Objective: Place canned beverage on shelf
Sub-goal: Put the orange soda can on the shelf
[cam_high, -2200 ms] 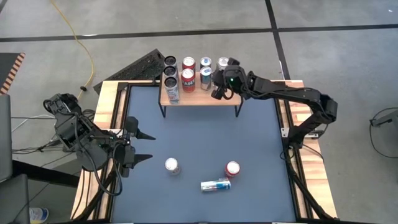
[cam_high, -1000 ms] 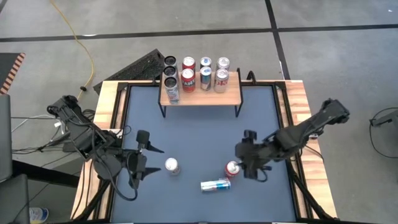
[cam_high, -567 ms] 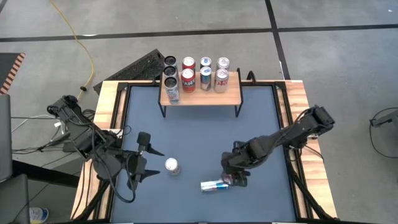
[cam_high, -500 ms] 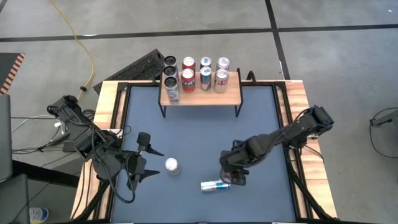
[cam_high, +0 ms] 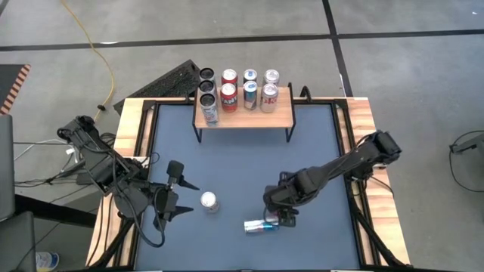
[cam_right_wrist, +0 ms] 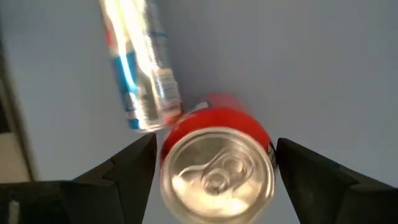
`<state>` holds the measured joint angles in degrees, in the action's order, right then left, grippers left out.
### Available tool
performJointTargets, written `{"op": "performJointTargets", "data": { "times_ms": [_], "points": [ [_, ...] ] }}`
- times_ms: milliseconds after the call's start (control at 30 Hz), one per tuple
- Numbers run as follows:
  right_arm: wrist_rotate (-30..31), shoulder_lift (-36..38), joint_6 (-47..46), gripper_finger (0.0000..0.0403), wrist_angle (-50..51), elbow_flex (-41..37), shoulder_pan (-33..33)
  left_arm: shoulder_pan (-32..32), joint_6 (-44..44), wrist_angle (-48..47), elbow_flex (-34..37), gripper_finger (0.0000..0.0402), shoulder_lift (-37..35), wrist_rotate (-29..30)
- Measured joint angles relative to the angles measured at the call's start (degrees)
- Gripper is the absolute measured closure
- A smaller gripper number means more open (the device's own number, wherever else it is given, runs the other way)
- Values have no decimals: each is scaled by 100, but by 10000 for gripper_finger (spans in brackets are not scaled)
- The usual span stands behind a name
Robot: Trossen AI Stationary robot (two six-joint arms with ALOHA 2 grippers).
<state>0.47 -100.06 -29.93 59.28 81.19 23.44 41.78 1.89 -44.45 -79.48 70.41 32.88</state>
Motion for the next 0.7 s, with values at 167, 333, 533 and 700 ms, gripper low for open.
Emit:
{"op": "performJointTargets", "data": {
  "times_ms": [167, 333, 533, 700],
  "points": [
    [-24, -309, 26, 90, 124, 28, -24, 0, 8, -1, 0, 127, 0, 28],
    [79, -262, -15, 103, 200, 2, -63, 0, 63, 13, 0, 127, 0, 57],
    [108, -171, -65, 132, 295, -17, -57, 0, 43, 20, 0, 127, 0, 61],
    [122, -160, 134, 147, 432, -15, -106, 0, 42, 19, 0, 127, 0, 65]
  ]
}}
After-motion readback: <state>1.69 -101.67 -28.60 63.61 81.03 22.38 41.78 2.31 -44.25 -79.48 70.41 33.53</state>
